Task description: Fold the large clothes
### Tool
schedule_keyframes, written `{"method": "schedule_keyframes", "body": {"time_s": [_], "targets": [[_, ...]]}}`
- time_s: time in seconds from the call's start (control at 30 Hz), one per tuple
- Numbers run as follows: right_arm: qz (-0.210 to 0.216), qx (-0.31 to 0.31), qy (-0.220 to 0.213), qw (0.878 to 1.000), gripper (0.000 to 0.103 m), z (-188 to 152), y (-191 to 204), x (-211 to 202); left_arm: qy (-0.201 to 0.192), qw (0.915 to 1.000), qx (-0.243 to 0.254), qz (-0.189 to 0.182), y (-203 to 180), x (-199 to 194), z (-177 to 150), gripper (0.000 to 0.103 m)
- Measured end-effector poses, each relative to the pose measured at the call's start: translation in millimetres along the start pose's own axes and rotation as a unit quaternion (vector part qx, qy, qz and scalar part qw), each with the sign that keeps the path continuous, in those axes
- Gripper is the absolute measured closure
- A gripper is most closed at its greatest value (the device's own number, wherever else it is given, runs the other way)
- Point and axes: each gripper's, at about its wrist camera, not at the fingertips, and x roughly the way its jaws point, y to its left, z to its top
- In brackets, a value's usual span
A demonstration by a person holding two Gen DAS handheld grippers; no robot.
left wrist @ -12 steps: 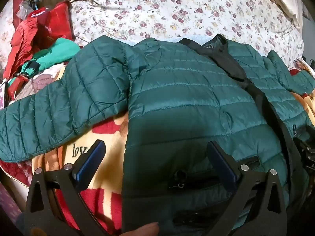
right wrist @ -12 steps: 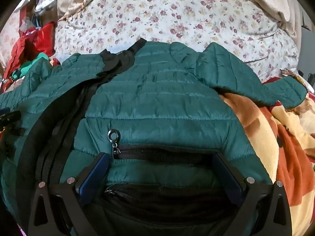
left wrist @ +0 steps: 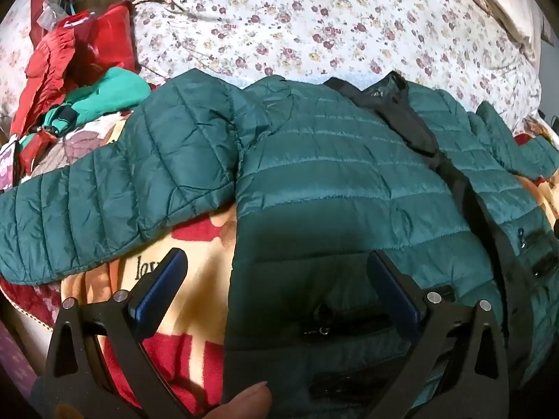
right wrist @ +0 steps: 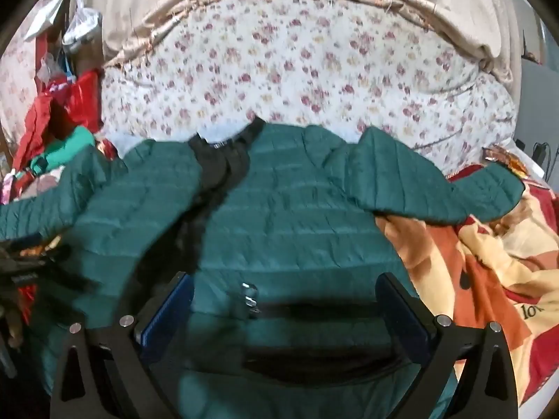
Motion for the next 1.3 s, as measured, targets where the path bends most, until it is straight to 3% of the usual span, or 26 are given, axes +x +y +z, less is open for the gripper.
{"method": "schedule_keyframes", "body": {"time_s": [0.1, 0.23, 0.47, 0.57, 0.73, 0.83, 0.93, 1.0, 1.17, 1.27, 1.3], "targets": [[0.022, 0.007, 0.011, 1.0, 0.0, 2, 9, -9, -0.004, 0.9999, -0.01, -0.011, 0, -7, 2, 0.0], [0.02, 0.001, 0.027, 0.999, 0.0, 4, 20, -17, -0.01, 0.9994, -0.023, -0.026, 0, -13, 5, 0.0], [0.023, -0.012, 0.013, 1.0, 0.0, 24, 19, -27, -0.007, 0.9992, -0.03, -0.026, 4, -16, 5, 0.0], [0.03, -0.026, 0.011, 0.999, 0.0, 41, 14, -22, -0.004, 0.9993, -0.035, -0.012, 5, -13, 5, 0.0], [0.032, -0.067, 0.004, 0.997, 0.0, 66, -4, -6, -0.003, 0.9984, -0.033, 0.045, 4, -7, 5, 0.0], [0.029, -0.059, -0.002, 0.998, 0.0, 67, -25, 17, 0.003, 0.9976, -0.031, 0.062, 6, -5, 12, 0.0], [0.03, 0.021, 0.037, 0.999, 0.0, 66, -50, 41, 0.003, 0.9983, -0.02, 0.054, 7, -8, 32, 0.0], [0.04, 0.065, 0.035, 0.996, 0.0, 63, -61, 44, -0.004, 0.9986, -0.009, 0.051, 6, -10, 49, 0.0], [0.019, 0.047, 0.039, 0.998, 0.0, 59, -56, 46, -0.015, 0.9999, 0.0, 0.003, 0, 3, 79, 0.0], [0.002, 0.037, 0.038, 0.999, 0.0, 57, -52, 47, -0.024, 0.9997, -0.008, 0.006, 0, 21, 65, 0.0], [-0.003, 0.034, 0.038, 0.999, 0.0, 57, -52, 48, -0.008, 0.9998, -0.014, 0.012, 2, 31, 56, 0.0]]}}
